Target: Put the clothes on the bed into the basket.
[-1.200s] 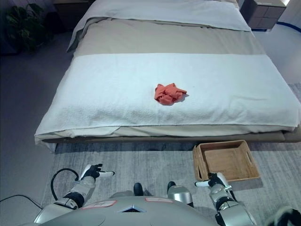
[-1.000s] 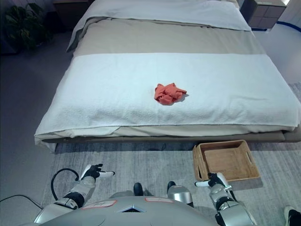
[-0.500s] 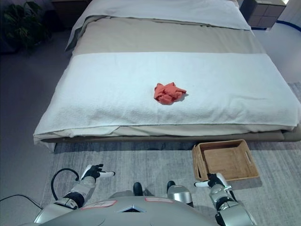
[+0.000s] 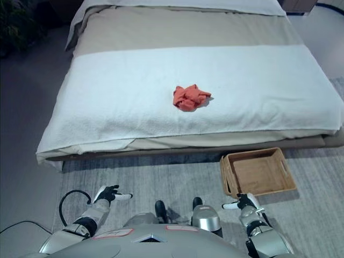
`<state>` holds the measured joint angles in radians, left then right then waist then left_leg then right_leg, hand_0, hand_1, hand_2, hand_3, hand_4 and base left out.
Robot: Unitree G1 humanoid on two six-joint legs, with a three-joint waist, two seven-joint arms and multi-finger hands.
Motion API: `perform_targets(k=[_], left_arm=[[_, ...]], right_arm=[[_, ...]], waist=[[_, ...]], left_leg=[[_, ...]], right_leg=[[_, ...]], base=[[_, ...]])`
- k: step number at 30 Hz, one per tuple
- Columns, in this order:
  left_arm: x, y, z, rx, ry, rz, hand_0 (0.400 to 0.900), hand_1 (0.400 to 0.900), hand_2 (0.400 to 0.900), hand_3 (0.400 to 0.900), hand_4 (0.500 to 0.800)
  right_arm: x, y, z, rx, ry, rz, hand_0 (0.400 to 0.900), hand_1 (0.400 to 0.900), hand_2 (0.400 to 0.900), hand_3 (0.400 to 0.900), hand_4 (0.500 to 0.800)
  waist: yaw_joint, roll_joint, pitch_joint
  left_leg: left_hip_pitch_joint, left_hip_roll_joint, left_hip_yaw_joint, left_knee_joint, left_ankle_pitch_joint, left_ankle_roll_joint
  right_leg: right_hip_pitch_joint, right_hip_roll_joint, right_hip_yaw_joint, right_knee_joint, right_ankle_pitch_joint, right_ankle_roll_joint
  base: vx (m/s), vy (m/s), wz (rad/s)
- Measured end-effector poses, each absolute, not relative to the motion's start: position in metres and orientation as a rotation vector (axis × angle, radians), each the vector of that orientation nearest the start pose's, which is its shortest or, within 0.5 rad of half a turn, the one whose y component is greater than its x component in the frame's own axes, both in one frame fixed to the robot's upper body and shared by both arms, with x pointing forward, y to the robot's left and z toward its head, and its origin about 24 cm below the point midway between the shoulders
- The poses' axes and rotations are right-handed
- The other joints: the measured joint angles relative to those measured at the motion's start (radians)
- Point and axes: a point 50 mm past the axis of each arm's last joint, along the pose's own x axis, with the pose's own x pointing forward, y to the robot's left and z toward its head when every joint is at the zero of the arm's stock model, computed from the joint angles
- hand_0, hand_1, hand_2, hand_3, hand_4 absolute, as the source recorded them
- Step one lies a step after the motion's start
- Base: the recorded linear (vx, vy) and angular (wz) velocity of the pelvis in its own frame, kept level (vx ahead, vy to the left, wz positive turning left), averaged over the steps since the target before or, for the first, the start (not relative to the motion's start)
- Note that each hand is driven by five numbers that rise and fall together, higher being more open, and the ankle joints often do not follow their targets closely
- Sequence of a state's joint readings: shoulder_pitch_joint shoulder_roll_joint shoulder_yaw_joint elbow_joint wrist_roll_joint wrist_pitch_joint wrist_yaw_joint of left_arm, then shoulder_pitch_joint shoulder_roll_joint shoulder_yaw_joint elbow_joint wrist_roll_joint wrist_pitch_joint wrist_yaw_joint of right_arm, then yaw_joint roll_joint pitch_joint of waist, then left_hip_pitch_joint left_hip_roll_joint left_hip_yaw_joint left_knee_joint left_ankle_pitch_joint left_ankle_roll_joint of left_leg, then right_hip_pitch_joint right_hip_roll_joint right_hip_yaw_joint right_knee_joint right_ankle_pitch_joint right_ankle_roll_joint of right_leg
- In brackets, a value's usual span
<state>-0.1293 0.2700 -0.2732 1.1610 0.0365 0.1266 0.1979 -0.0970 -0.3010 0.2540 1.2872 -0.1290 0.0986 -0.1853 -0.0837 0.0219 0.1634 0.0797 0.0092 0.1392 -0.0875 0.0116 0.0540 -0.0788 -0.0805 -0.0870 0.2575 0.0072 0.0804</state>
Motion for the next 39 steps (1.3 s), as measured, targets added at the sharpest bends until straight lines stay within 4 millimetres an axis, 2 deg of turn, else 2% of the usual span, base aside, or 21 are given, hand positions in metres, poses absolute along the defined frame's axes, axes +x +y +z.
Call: perform_targets(k=[2,4,8,10,13,14,16,17,18,19,20,21,23,25,28,29,31,35,36,37,39], left_arm=[[0.156,0.239,-0.139,0.602,1.099,0.072,0.900,0.900,0.900,0.900,0.800],[0.159,0.239,-0.138,0.616,1.092,0.064,0.900,0.900,0.900,0.900,0.800],[0.171,0.235,-0.133,0.617,1.055,0.058,0.900,0.900,0.900,0.900,0.800],[0.175,0.233,-0.132,0.609,1.035,0.055,0.900,0.900,0.900,0.900,0.800],[0.173,0.227,-0.132,0.597,1.015,0.034,0.900,0.900,0.900,0.900,0.800],[0.169,0.229,-0.133,0.600,1.022,0.030,0.900,0.900,0.900,0.900,0.800],[0.164,0.227,-0.136,0.593,1.039,0.023,0.900,0.900,0.900,0.900,0.800],[0.155,0.227,-0.140,0.587,1.064,0.019,0.900,0.900,0.900,0.900,0.800],[0.154,0.226,-0.140,0.581,1.064,0.022,0.900,0.900,0.900,0.900,0.800],[0.157,0.222,-0.140,0.579,1.055,0.016,0.900,0.900,0.900,0.900,0.800],[0.160,0.218,-0.140,0.571,1.042,0.005,0.900,0.900,0.900,0.900,0.800],[0.164,0.215,-0.139,0.567,1.030,0.000,0.900,0.900,0.900,0.900,0.800],[0.171,0.216,-0.135,0.567,1.007,0.013,0.900,0.900,0.900,0.900,0.800],[0.178,0.221,-0.129,0.580,0.972,0.034,0.900,0.900,0.900,0.900,0.800],[0.173,0.232,-0.129,0.595,0.984,0.070,0.900,0.900,0.900,0.900,0.800],[0.170,0.235,-0.130,0.591,0.999,0.087,0.900,0.900,0.900,0.900,0.800],[0.167,0.235,-0.131,0.587,1.015,0.098,0.900,0.900,0.900,0.900,0.800],[0.144,0.237,-0.140,0.591,1.074,0.107,0.900,0.900,0.900,0.900,0.800],[0.146,0.238,-0.139,0.598,1.070,0.112,0.900,0.900,0.900,0.900,0.800],[0.147,0.238,-0.139,0.601,1.064,0.116,0.900,0.900,0.900,0.900,0.800],[0.154,0.246,-0.134,0.639,1.044,0.136,0.900,0.900,0.900,0.900,0.800]], right_arm=[[0.111,-0.263,-0.150,-0.668,1.252,-0.084,0.900,0.900,0.900,0.900,0.800],[0.112,-0.264,-0.149,-0.647,1.250,-0.104,0.900,0.900,0.900,0.900,0.800],[0.110,-0.264,-0.150,-0.620,1.258,-0.126,0.900,0.900,0.900,0.900,0.800],[0.106,-0.263,-0.151,-0.599,1.278,-0.139,0.900,0.900,0.900,0.900,0.800],[0.084,-0.266,-0.156,-0.584,1.347,-0.156,0.900,0.900,0.900,0.900,0.800],[0.071,-0.265,-0.158,-0.558,1.378,-0.168,0.900,0.900,0.900,0.900,0.800],[0.065,-0.271,-0.157,-0.567,1.399,-0.184,0.900,0.900,0.900,0.900,0.800],[0.072,-0.277,-0.154,-0.593,1.374,-0.188,0.900,0.900,0.900,0.900,0.800],[0.074,-0.280,-0.152,-0.599,1.355,-0.192,0.900,0.900,0.900,0.900,0.800],[0.082,-0.281,-0.151,-0.610,1.329,-0.183,0.900,0.900,0.900,0.900,0.800],[0.084,-0.287,-0.148,-0.627,1.323,-0.194,0.900,0.900,0.900,0.900,0.800],[0.089,-0.287,-0.147,-0.629,1.313,-0.196,0.900,0.900,0.900,0.900,0.800],[0.112,-0.283,-0.142,-0.632,1.241,-0.186,0.900,0.900,0.900,0.900,0.800],[0.139,-0.277,-0.134,-0.648,1.134,-0.176,0.900,0.900,0.900,0.900,0.800],[0.169,-0.268,-0.122,-0.657,1.001,-0.160,0.900,0.900,0.900,0.900,0.800],[0.178,-0.266,-0.117,-0.670,0.960,-0.154,0.900,0.900,0.900,0.900,0.800],[0.194,-0.269,-0.108,-0.725,0.917,-0.142,0.900,0.900,0.900,0.900,0.800],[0.205,-0.264,-0.102,-0.851,0.855,-0.059,0.900,0.900,0.900,0.900,0.800],[0.212,-0.260,-0.099,-0.905,0.832,-0.023,0.900,0.900,0.900,0.900,0.800],[0.219,-0.256,-0.095,-0.928,0.799,-0.005,0.900,0.900,0.900,0.900,0.800],[0.226,-0.245,-0.094,-0.979,0.765,0.046,0.900,0.900,0.900,0.900,0.800]], waist=[[-0.028,0.003,0.025],[-0.048,0.002,0.038],[-0.076,0.007,0.049],[-0.076,0.002,0.049],[-0.089,-0.016,0.005],[-0.112,-0.035,-0.029],[-0.120,-0.033,-0.039],[-0.115,-0.009,-0.052],[-0.122,0.002,-0.060],[-0.117,0.027,-0.052],[-0.105,0.038,-0.051],[-0.096,0.042,-0.049],[-0.072,0.013,-0.026],[-0.046,-0.030,0.007],[-0.034,-0.048,0.023],[-0.020,-0.050,0.021],[-0.004,-0.021,0.041],[0.040,0.019,0.022],[0.040,0.032,0.028],[0.040,0.054,0.027],[0.020,-0.005,0.017]], left_leg=[[0.010,-0.010,-0.023,-0.004,-0.006,0.024],[0.028,-0.016,-0.032,-0.004,-0.012,0.081],[0.004,-0.013,-0.042,0.002,-0.025,0.100],[0.003,-0.011,-0.055,-0.001,-0.029,0.096],[0.001,-0.006,-0.121,-0.004,-0.063,0.041],[-0.002,-0.012,-0.166,-0.001,-0.067,0.020],[-0.049,0.010,-0.142,0.322,-0.156,-0.117],[-0.082,0.029,-0.137,0.533,-0.209,-0.174],[-0.152,0.039,-0.165,0.775,-0.205,-0.229],[-0.209,0.052,-0.194,0.943,-0.188,-0.251],[-0.238,0.051,-0.216,1.054,-0.160,-0.243],[-0.261,0.039,-0.219,1.102,-0.124,-0.239],[-0.323,0.027,-0.166,1.095,-0.094,-0.185],[-0.344,0.021,-0.115,0.932,-0.120,-0.141],[-0.340,0.046,-0.077,0.511,-0.104,-0.123],[-0.301,0.057,-0.091,0.257,-0.059,-0.125],[-0.267,0.082,-0.124,0.021,0.023,-0.149],[-0.166,0.067,-0.122,0.022,0.101,-0.108],[-0.143,0.067,-0.102,0.013,0.102,-0.106],[-0.121,0.085,-0.086,0.006,0.131,-0.059],[-0.074,0.011,-0.062,0.002,0.111,-0.018]], right_leg=[[-0.119,-0.012,0.029,0.253,0.006,0.003],[-0.198,-0.015,0.055,0.333,-0.026,0.003],[-0.194,0.007,0.017,-0.130,-0.025,0.035],[-0.194,0.014,-0.018,-0.223,-0.019,0.046],[-0.152,0.019,-0.018,-0.125,-0.028,0.048],[-0.096,0.024,0.049,-0.149,-0.053,0.062],[-0.039,0.053,0.053,-0.220,-0.041,0.051],[-0.006,0.080,0.048,-0.230,-0.043,0.035],[0.007,0.097,0.025,-0.227,0.012,-0.033],[0.024,0.126,0.004,-0.209,-0.007,-0.104],[0.033,0.144,0.000,-0.193,-0.008,-0.117],[0.061,0.155,0.002,-0.200,-0.005,-0.167],[0.106,0.149,0.026,-0.215,-0.035,-0.231],[0.140,0.122,0.047,-0.236,-0.039,-0.236],[0.204,0.099,0.068,-0.300,-0.042,-0.213],[0.236,0.097,0.095,-0.337,-0.042,-0.203],[0.274,0.105,0.118,-0.342,-0.038,-0.157],[0.333,0.079,0.218,-0.261,-0.124,-0.099],[0.245,0.090,0.198,-0.070,-0.146,-0.076],[0.113,0.092,0.166,0.172,-0.191,-0.038],[0.001,0.039,0.192,0.408,-0.197,0.003]], base=[[0.17,0.170,0.02],[0.37,0.089,0.13],[0.43,-0.005,0.22],[0.55,-0.068,0.47],[0.59,-0.110,0.80],[0.61,-0.123,0.43],[0.71,-0.229,0.22],[0.66,-0.288,0.32],[0.29,-0.159,0.12],[0.25,-0.131,0.00],[0.23,-0.116,-0.11],[0.53,-0.239,-0.32],[0.44,-0.160,-0.29],[0.46,0.017,-0.32],[0.58,0.149,-0.50],[0.54,0.177,-0.66],[0.53,0.203,-0.86],[0.46,0.222,-0.74],[0.25,0.193,-0.39],[0.12,0.103,-0.07],[0.22,0.146,-0.02]])
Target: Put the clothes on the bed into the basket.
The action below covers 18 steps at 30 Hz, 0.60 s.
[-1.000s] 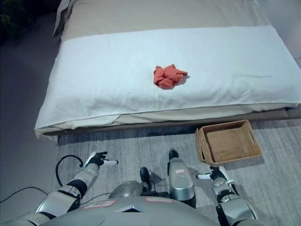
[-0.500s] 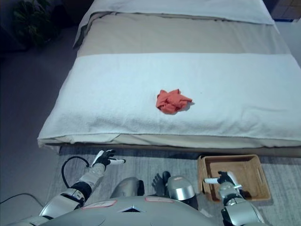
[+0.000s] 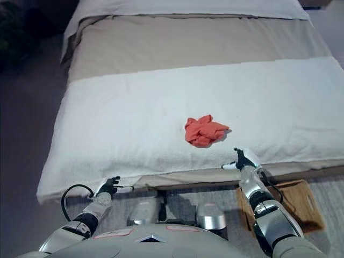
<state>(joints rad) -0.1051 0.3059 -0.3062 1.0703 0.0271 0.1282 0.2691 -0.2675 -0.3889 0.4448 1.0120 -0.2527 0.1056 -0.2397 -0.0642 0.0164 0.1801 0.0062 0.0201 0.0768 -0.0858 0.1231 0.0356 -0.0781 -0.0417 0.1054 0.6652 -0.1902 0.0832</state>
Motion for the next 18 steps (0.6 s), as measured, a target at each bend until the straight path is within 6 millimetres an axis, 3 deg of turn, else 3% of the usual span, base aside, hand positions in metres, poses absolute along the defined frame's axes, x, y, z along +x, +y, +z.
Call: perform_targets(k=[1,2,4,5,6,7,9,10,13,18], left_arm=[[0.169,0.244,-0.129,0.659,1.010,0.132,0.900,0.900,0.900,0.900,0.800],[0.182,0.241,-0.124,0.667,0.975,0.128,0.900,0.900,0.900,0.900,0.800],[0.207,0.236,-0.113,0.673,0.910,0.136,0.900,0.900,0.900,0.900,0.800],[0.215,0.234,-0.109,0.671,0.891,0.145,0.900,0.900,0.900,0.900,0.800],[0.222,0.237,-0.104,0.678,0.872,0.165,0.900,0.900,0.900,0.900,0.800],[0.228,0.239,-0.100,0.674,0.860,0.180,0.900,0.900,0.900,0.900,0.800],[0.229,0.240,-0.099,0.674,0.849,0.182,0.900,0.900,0.900,0.900,0.800],[0.228,0.238,-0.100,0.669,0.846,0.180,0.900,0.900,0.900,0.900,0.800],[0.209,0.237,-0.111,0.662,0.894,0.176,0.900,0.900,0.900,0.900,0.800],[0.183,0.244,-0.124,0.663,0.990,0.188,0.900,0.900,0.900,0.900,0.800]], right_arm=[[0.231,-0.244,-0.091,-0.998,0.748,0.055,0.900,0.900,0.900,0.900,0.800],[0.238,-0.243,-0.086,-1.011,0.727,0.050,0.900,0.900,0.900,0.900,0.800],[0.256,-0.241,-0.074,-1.021,0.675,0.025,0.900,0.900,0.900,0.900,0.800],[0.260,-0.239,-0.072,-1.028,0.665,0.025,0.900,0.900,0.900,0.900,0.800],[0.270,-0.233,-0.066,-1.027,0.641,0.021,0.900,0.900,0.900,0.900,0.800],[0.276,-0.230,-0.062,-1.026,0.618,0.022,0.900,0.900,0.900,0.900,0.800],[0.275,-0.232,-0.063,-1.033,0.623,0.014,0.900,0.900,0.900,0.900,0.800],[0.273,-0.235,-0.064,-1.041,0.639,0.008,0.900,0.900,0.900,0.900,0.800],[0.270,-0.242,-0.064,-1.062,0.658,-0.020,0.900,0.900,0.900,0.900,0.800],[0.275,-0.248,-0.059,-1.087,0.654,-0.045,0.900,0.900,0.900,0.900,0.800]], waist=[[-0.010,-0.016,0.003],[-0.014,-0.009,0.009],[-0.015,0.017,0.030],[-0.011,0.023,0.026],[-0.002,0.025,0.026],[-0.004,0.024,0.028],[-0.007,-0.004,0.024],[-0.007,-0.010,0.024],[-0.015,0.011,0.012],[-0.003,0.024,0.003]], left_leg=[[0.018,-0.031,-0.008,0.001,-0.015,0.038],[0.024,-0.036,-0.010,0.003,-0.027,0.054],[0.035,-0.026,-0.015,0.005,-0.025,0.038],[0.033,-0.020,-0.017,0.005,-0.023,0.035],[0.027,-0.011,-0.017,0.005,-0.039,0.012],[0.020,-0.010,-0.019,0.006,-0.036,0.013],[0.027,-0.042,-0.052,0.006,-0.037,0.009],[0.039,-0.053,-0.067,0.005,-0.034,0.003],[0.033,-0.035,-0.097,0.005,-0.013,-0.031],[-0.060,-0.007,-0.108,0.005,-0.011,-0.037]], right_leg=[[-0.055,-0.022,0.004,0.073,-0.011,0.003],[-0.096,-0.026,-0.006,0.070,-0.012,0.001],[-0.110,-0.031,-0.060,-0.182,-0.009,0.002],[-0.052,-0.026,-0.079,-0.363,0.004,0.021],[-0.008,-0.028,-0.108,-0.491,0.036,0.024],[0.026,-0.024,-0.106,-0.595,0.087,0.023],[0.132,-0.044,-0.117,-0.752,0.253,0.017],[0.158,-0.054,-0.142,-0.752,0.254,0.004],[0.172,-0.035,-0.201,-0.752,0.257,0.003],[0.086,-0.007,-0.225,-0.753,0.254,-0.004]], base=[[0.28,0.094,0.07],[0.30,0.034,0.17],[0.34,-0.065,0.26],[0.27,-0.091,0.23],[0.30,-0.115,0.33],[0.23,-0.087,0.35],[0.27,-0.127,0.56],[0.27,-0.166,0.72],[0.16,-0.099,0.38],[0.06,-0.072,0.10]])
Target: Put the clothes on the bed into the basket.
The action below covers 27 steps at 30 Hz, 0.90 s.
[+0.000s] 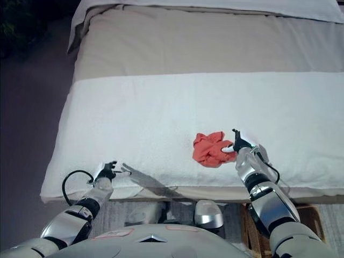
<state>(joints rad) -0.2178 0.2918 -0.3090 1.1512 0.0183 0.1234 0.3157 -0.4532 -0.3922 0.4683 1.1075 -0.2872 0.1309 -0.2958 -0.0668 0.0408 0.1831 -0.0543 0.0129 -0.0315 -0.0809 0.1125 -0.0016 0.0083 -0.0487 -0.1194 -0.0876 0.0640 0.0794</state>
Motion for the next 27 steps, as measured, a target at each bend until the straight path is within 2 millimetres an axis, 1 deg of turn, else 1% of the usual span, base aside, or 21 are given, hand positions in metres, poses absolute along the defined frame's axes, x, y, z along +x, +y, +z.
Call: perform_targets(k=[2,6,7,9,11,14,16,17,18,19,20,22,23,27], left_arm=[[0.181,0.244,-0.126,0.653,1.007,0.196,0.900,0.900,0.900,0.900,0.800],[0.188,0.242,-0.123,0.640,0.994,0.207,0.900,0.900,0.900,0.900,0.800],[0.187,0.242,-0.123,0.639,0.995,0.207,0.900,0.900,0.900,0.900,0.800],[0.187,0.243,-0.123,0.644,0.994,0.213,0.900,0.900,0.900,0.900,0.800],[0.186,0.242,-0.124,0.647,0.993,0.219,0.900,0.900,0.900,0.900,0.800],[0.182,0.241,-0.126,0.644,1.001,0.216,0.900,0.900,0.900,0.900,0.800],[0.183,0.239,-0.126,0.641,0.996,0.213,0.900,0.900,0.900,0.900,0.800],[0.184,0.239,-0.125,0.642,0.992,0.214,0.900,0.900,0.900,0.900,0.800],[0.185,0.239,-0.125,0.641,0.989,0.214,0.900,0.900,0.900,0.900,0.800],[0.186,0.238,-0.124,0.644,0.986,0.213,0.900,0.900,0.900,0.900,0.800],[0.188,0.238,-0.124,0.648,0.980,0.212,0.900,0.900,0.900,0.900,0.800],[0.193,0.237,-0.121,0.652,0.960,0.214,0.900,0.900,0.900,0.900,0.800],[0.195,0.236,-0.120,0.651,0.957,0.214,0.900,0.900,0.900,0.900,0.800],[0.198,0.236,-0.119,0.646,0.943,0.224,0.900,0.900,0.900,0.900,0.800]], right_arm=[[0.276,-0.250,-0.059,-1.096,0.668,-0.057,0.900,0.900,0.900,0.900,0.800],[0.276,-0.253,-0.059,-1.106,0.691,-0.069,0.900,0.900,0.900,0.900,0.800],[0.274,-0.252,-0.061,-1.104,0.699,-0.065,0.900,0.900,0.900,0.900,0.800],[0.273,-0.250,-0.064,-1.102,0.706,-0.058,0.900,0.900,0.900,0.900,0.800],[0.269,-0.248,-0.067,-1.102,0.714,-0.047,0.900,0.900,0.900,0.900,0.800],[0.258,-0.247,-0.077,-1.104,0.748,-0.021,0.900,0.900,0.900,0.900,0.800],[0.253,-0.248,-0.081,-1.103,0.762,-0.015,0.900,0.900,0.900,0.900,0.800],[0.252,-0.248,-0.081,-1.103,0.765,-0.015,0.802,0.802,0.802,0.802,0.741],[0.252,-0.248,-0.081,-1.103,0.764,-0.015,0.618,0.618,0.618,0.618,0.631],[0.252,-0.248,-0.081,-1.103,0.764,-0.015,0.588,0.588,0.588,0.588,0.613],[0.253,-0.248,-0.081,-1.109,0.761,-0.014,0.400,0.400,0.400,0.400,0.500],[0.258,-0.248,-0.076,-1.115,0.742,-0.026,0.400,0.400,0.400,0.400,0.500],[0.260,-0.248,-0.075,-1.118,0.735,-0.034,0.400,0.400,0.400,0.400,0.500],[0.261,-0.253,-0.072,-1.131,0.730,-0.052,0.400,0.400,0.400,0.400,0.500]], waist=[[0.009,0.005,-0.002],[0.014,0.023,-0.007],[0.014,0.025,-0.008],[0.014,0.030,-0.010],[0.013,0.033,-0.008],[0.013,0.040,-0.012],[0.012,0.047,-0.015],[0.012,0.050,-0.017],[0.012,0.054,-0.018],[0.011,0.057,-0.020],[0.011,0.061,-0.022],[0.013,0.070,-0.020],[0.013,0.075,-0.018],[0.018,0.084,-0.017]], left_leg=[[-0.041,0.002,0.000,0.000,0.009,-0.013],[-0.104,0.000,0.000,-0.001,0.011,-0.030],[-0.103,0.000,0.001,-0.002,0.010,-0.033],[-0.097,0.000,0.006,-0.011,-0.004,-0.050],[-0.086,0.001,0.011,-0.012,-0.007,-0.048],[-0.060,0.002,0.013,-0.012,-0.013,-0.040],[-0.061,0.002,0.012,-0.012,-0.013,-0.038],[-0.066,0.002,0.012,-0.012,-0.012,-0.035],[-0.073,0.002,0.013,-0.011,-0.010,-0.033],[-0.079,0.002,0.013,-0.011,-0.009,-0.032],[-0.089,0.002,0.014,-0.011,-0.002,-0.026],[-0.126,0.002,0.021,-0.009,0.006,-0.026],[-0.137,0.002,0.025,-0.001,0.012,-0.029],[-0.142,0.001,0.031,-0.001,0.021,-0.029]], right_leg=[[-0.039,0.002,0.000,0.001,0.001,-0.004],[-0.101,0.002,0.002,0.000,0.005,-0.023],[-0.099,0.001,0.003,0.000,0.005,-0.023],[-0.096,0.001,0.008,-0.003,0.004,-0.023],[-0.086,0.000,0.012,-0.004,0.005,-0.023],[-0.061,0.001,0.014,-0.004,0.003,-0.025],[-0.063,0.001,0.014,-0.003,0.003,-0.025],[-0.069,0.001,0.014,-0.003,0.003,-0.025],[-0.077,0.001,0.014,-0.003,0.004,-0.026],[-0.083,0.001,0.015,-0.003,0.004,-0.027],[-0.096,0.001,0.015,-0.001,0.006,-0.029],[-0.133,0.001,0.021,0.000,0.013,-0.035],[-0.145,0.001,0.023,0.000,0.016,-0.033],[-0.152,0.001,0.026,0.000,0.019,-0.033]], base=[[-0.03,-0.017,0.05],[0.03,-0.007,-0.01],[0.10,-0.011,-0.12],[0.09,-0.011,-0.11],[0.07,-0.006,-0.06],[0.05,0.008,-0.02],[-0.03,0.009,-0.01],[-0.09,0.023,-0.03],[-0.11,0.025,-0.04],[-0.11,0.033,-0.03],[-0.09,0.034,-0.03],[-0.05,0.016,-0.01],[0.00,0.000,0.00],[0.03,-0.003,-0.04]])
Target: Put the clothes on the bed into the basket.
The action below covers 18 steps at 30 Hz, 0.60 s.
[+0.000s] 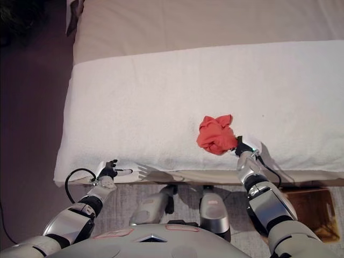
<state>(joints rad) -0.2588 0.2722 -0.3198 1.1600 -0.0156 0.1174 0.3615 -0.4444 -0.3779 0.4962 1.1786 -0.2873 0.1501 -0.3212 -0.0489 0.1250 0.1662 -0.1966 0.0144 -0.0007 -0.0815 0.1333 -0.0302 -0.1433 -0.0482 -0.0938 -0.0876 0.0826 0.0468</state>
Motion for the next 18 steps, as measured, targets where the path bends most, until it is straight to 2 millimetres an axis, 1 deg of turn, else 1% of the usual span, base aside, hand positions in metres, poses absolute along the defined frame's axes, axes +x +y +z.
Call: perform_targets(k=[7,10,11,14,15,18], left_arm=[[0.199,0.235,-0.118,0.646,0.941,0.227,0.900,0.900,0.900,0.900,0.800],[0.198,0.235,-0.119,0.645,0.942,0.226,0.900,0.900,0.900,0.900,0.800],[0.197,0.235,-0.119,0.645,0.945,0.225,0.900,0.900,0.900,0.900,0.800],[0.194,0.234,-0.121,0.638,0.955,0.225,0.900,0.900,0.900,0.900,0.800],[0.191,0.234,-0.123,0.636,0.963,0.227,0.900,0.900,0.900,0.900,0.800],[0.183,0.238,-0.126,0.623,0.998,0.246,0.900,0.900,0.900,0.900,0.800]], right_arm=[[0.260,-0.251,-0.073,-1.135,0.731,-0.043,0.400,0.400,0.400,0.400,0.500],[0.259,-0.252,-0.074,-1.132,0.735,-0.043,0.400,0.400,0.400,0.400,0.500],[0.256,-0.253,-0.076,-1.130,0.743,-0.043,0.400,0.400,0.400,0.400,0.500],[0.246,-0.262,-0.080,-1.068,0.789,-0.095,0.400,0.400,0.400,0.400,0.500],[0.242,-0.266,-0.082,-1.045,0.806,-0.116,0.400,0.400,0.400,0.400,0.500],[0.234,-0.278,-0.083,-1.002,0.846,-0.169,0.400,0.400,0.400,0.400,0.500]], waist=[[-0.003,0.011,0.001],[-0.006,0.012,0.001],[-0.006,0.012,0.001],[-0.007,0.012,0.001],[-0.009,0.010,0.000],[-0.018,0.006,0.000]], left_leg=[[0.043,0.001,0.005,-0.001,0.001,-0.002],[0.071,0.005,0.007,-0.011,-0.025,-0.030],[0.081,0.006,0.008,-0.011,-0.033,-0.029],[0.112,0.007,0.010,-0.011,-0.041,-0.017],[0.123,0.007,0.019,-0.011,-0.042,-0.014],[0.146,0.008,0.035,-0.011,-0.049,-0.005]], right_leg=[[0.041,0.000,0.003,-0.001,-0.001,0.000],[0.068,0.004,0.005,-0.004,-0.004,-0.003],[0.078,0.004,0.005,-0.004,-0.005,-0.004],[0.107,0.004,0.008,-0.004,-0.007,-0.004],[0.115,0.004,0.011,-0.004,-0.008,-0.004],[0.130,0.005,0.034,-0.004,-0.010,-0.006]], base=[[0.05,-0.004,-0.03],[0.05,-0.023,-0.05],[0.05,-0.025,-0.09],[0.04,-0.023,-0.18],[0.01,-0.020,-0.20],[0.00,-0.022,-0.32]])
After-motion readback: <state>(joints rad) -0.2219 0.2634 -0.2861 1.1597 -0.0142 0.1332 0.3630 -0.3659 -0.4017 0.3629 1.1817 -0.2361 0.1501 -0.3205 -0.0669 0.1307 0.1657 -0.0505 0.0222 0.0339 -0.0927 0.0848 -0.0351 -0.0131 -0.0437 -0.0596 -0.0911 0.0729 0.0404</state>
